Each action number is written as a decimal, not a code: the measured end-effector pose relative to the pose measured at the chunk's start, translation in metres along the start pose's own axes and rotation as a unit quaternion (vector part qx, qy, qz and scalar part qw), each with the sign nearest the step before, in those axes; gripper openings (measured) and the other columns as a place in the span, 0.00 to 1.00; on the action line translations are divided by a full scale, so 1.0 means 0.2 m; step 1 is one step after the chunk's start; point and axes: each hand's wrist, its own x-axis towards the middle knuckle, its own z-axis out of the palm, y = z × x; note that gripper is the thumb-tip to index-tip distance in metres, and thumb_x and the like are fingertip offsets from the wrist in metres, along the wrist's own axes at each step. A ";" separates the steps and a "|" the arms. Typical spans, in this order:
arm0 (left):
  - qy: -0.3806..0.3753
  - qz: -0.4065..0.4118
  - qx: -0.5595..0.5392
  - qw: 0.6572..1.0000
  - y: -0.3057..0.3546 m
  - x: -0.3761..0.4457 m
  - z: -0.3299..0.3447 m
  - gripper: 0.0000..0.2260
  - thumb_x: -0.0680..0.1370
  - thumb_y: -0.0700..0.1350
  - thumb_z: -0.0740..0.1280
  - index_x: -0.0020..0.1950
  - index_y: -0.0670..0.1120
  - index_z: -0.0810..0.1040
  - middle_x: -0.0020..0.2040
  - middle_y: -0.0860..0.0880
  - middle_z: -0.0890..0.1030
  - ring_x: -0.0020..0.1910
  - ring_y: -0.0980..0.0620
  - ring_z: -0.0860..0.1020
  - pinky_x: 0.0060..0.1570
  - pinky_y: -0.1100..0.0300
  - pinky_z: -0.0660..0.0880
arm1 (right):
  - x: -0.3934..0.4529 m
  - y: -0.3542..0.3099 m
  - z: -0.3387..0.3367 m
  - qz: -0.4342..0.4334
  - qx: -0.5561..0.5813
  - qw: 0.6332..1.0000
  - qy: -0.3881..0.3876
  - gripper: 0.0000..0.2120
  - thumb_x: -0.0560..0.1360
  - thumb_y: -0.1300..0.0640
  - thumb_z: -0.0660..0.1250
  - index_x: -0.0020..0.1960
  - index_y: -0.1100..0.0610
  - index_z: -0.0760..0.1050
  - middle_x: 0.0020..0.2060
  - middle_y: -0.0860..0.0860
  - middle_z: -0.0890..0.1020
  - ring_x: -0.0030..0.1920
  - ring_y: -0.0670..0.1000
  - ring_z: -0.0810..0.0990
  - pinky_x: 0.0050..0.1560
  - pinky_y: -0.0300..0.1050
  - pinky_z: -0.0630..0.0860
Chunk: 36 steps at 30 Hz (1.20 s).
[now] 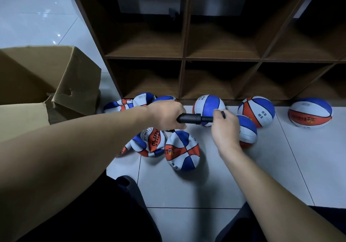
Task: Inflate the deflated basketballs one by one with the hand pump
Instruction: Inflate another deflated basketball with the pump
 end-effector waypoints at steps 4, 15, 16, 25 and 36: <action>-0.036 -0.042 -0.024 0.998 -0.11 -0.03 -0.03 0.12 0.79 0.53 0.75 0.39 0.58 0.76 0.36 0.53 0.81 0.36 0.52 0.80 0.36 0.55 0.72 | 0.10 0.04 -0.13 0.063 0.026 0.997 0.034 0.14 0.82 0.55 0.63 0.40 0.59 0.75 0.32 0.51 0.77 0.34 0.54 0.74 0.34 0.45 0.68; 0.012 -0.019 0.012 1.000 -0.07 -0.04 0.00 0.14 0.80 0.57 0.71 0.40 0.52 0.77 0.33 0.51 0.79 0.33 0.50 0.79 0.37 0.51 0.77 | 0.04 0.00 -0.07 -0.002 0.012 1.000 0.024 0.16 0.81 0.56 0.61 0.35 0.57 0.65 0.30 0.51 0.71 0.33 0.55 0.67 0.37 0.50 0.65; 0.018 -0.015 0.013 1.000 -0.06 -0.05 0.01 0.13 0.80 0.57 0.71 0.40 0.52 0.77 0.32 0.51 0.79 0.33 0.50 0.79 0.36 0.50 0.78 | 0.01 -0.01 -0.05 -0.013 0.004 1.000 0.012 0.17 0.82 0.56 0.61 0.35 0.56 0.65 0.30 0.50 0.70 0.33 0.55 0.67 0.37 0.51 0.65; 0.010 0.000 0.016 1.000 0.08 -0.04 0.02 0.13 0.81 0.55 0.69 0.41 0.51 0.78 0.33 0.50 0.80 0.33 0.49 0.80 0.32 0.56 0.72 | -0.12 -0.03 0.04 -0.031 -0.026 0.998 -0.049 0.18 0.86 0.52 0.60 0.39 0.56 0.67 0.34 0.51 0.72 0.36 0.53 0.71 0.39 0.52 0.68; 0.010 0.007 0.027 1.000 0.04 -0.03 0.01 0.11 0.81 0.55 0.71 0.43 0.51 0.78 0.34 0.52 0.79 0.33 0.52 0.77 0.33 0.55 0.72 | -0.08 -0.02 0.03 -0.005 -0.030 0.999 -0.045 0.17 0.85 0.54 0.61 0.37 0.56 0.68 0.33 0.52 0.73 0.35 0.54 0.71 0.38 0.51 0.68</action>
